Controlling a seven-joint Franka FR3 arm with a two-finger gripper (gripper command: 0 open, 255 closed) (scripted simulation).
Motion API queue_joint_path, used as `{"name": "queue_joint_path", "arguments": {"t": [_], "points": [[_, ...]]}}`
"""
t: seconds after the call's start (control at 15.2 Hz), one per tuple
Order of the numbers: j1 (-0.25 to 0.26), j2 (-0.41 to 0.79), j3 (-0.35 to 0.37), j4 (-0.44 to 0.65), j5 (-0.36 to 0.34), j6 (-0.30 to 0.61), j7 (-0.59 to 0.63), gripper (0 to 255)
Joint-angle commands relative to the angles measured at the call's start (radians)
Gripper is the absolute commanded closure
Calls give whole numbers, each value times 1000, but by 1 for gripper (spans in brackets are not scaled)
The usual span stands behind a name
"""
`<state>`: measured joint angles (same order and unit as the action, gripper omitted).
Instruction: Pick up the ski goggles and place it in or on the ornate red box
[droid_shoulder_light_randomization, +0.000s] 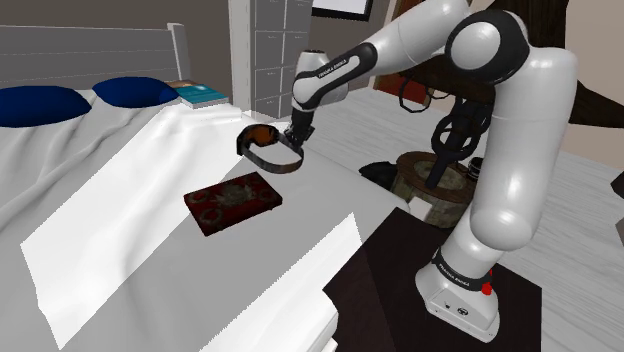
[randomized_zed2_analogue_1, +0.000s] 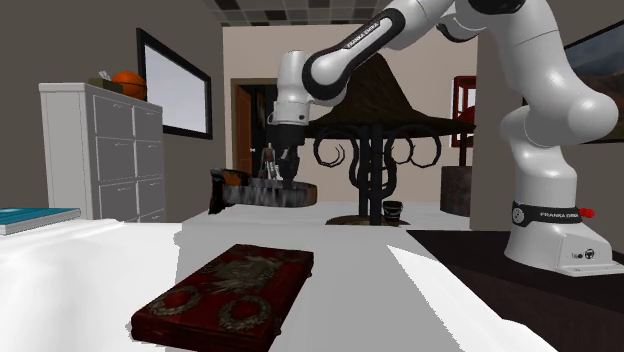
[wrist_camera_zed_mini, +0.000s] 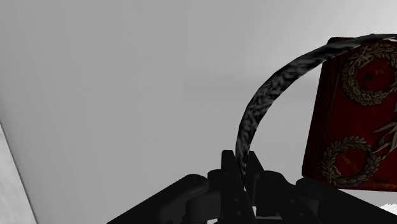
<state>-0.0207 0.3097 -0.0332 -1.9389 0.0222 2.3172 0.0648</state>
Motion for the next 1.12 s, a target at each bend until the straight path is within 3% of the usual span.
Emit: {"name": "queue_joint_path", "arguments": {"t": [0.0,0.73,1.06], "points": [[34,-5,13,-11,-10,7,54,255],[202,18,77,32,-59,-14,314,255],[203,56,75,14,-62,41,317,255]]}}
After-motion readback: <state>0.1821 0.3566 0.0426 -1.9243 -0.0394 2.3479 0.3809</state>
